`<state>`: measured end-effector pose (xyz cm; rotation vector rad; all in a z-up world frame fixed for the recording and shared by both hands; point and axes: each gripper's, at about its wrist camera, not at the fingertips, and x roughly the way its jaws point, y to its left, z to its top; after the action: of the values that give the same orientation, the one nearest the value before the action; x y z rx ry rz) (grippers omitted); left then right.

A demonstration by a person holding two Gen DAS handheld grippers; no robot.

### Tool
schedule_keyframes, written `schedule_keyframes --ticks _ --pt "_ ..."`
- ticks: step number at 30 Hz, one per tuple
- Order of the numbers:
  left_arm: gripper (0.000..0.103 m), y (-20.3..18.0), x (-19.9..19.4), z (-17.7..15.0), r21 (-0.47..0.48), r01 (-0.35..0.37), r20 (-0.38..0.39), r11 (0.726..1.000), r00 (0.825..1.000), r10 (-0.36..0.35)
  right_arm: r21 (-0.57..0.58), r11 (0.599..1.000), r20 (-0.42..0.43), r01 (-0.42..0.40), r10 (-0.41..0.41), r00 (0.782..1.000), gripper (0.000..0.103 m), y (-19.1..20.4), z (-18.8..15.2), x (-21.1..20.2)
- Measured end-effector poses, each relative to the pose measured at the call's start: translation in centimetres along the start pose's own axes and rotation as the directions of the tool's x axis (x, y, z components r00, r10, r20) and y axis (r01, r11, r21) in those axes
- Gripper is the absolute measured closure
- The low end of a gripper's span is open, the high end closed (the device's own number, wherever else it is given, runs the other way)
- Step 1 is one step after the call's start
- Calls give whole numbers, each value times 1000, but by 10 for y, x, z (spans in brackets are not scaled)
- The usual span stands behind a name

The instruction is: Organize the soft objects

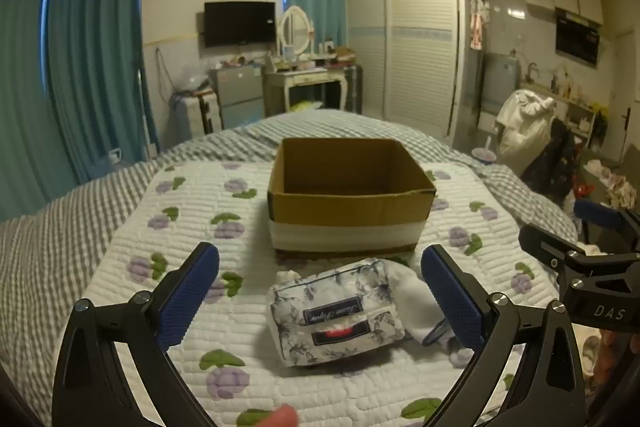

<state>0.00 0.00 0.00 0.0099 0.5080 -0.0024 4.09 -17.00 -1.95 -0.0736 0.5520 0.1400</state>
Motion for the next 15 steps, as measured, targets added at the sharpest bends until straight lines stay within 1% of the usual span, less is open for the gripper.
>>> schedule_keyframes --ticks 3,4,15 --pt "0 -1 0 0 1 -4 -5 1000 1000 4 -2 1000 10 2 -2 1000 0 1 -1 -1" --pt "0 -1 -1 0 3 -4 -3 1000 1000 4 2 1000 -2 -1 1 1000 0 0 -1 1" --pt "0 -2 -8 -1 -1 -13 2 1000 1000 13 2 1000 -11 -2 2 1000 0 -1 -2 1"
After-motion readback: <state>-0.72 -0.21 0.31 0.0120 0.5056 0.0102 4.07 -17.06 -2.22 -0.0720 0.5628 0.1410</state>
